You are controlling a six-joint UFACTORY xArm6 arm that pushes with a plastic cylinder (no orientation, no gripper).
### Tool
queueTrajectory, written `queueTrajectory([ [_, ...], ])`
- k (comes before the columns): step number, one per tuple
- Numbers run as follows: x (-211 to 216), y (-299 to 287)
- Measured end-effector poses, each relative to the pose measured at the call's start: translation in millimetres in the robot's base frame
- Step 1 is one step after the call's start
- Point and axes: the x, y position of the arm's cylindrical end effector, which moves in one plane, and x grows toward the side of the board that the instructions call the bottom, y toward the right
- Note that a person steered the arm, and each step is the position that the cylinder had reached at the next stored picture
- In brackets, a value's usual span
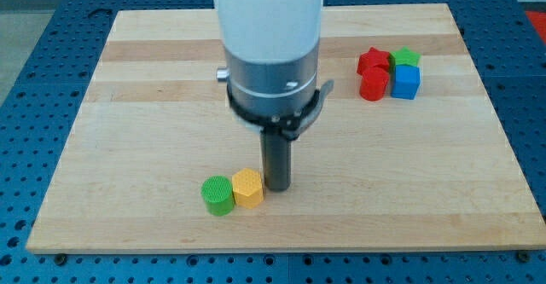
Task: Move the blue triangle to the center
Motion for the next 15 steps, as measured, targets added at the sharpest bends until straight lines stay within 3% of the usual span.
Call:
queueTrajectory([
  [4, -221.7, 79.4],
  [5, -278.0, 86.1],
  [6, -320.5, 56.1],
  [7, -311.8, -6.2],
  [8, -279.0, -30.5],
  [11, -148.6, -30.0],
  [12, -136.1, -30.3],
  [14, -193.0, -60.8],
  [15, -192.2, -81.5],
])
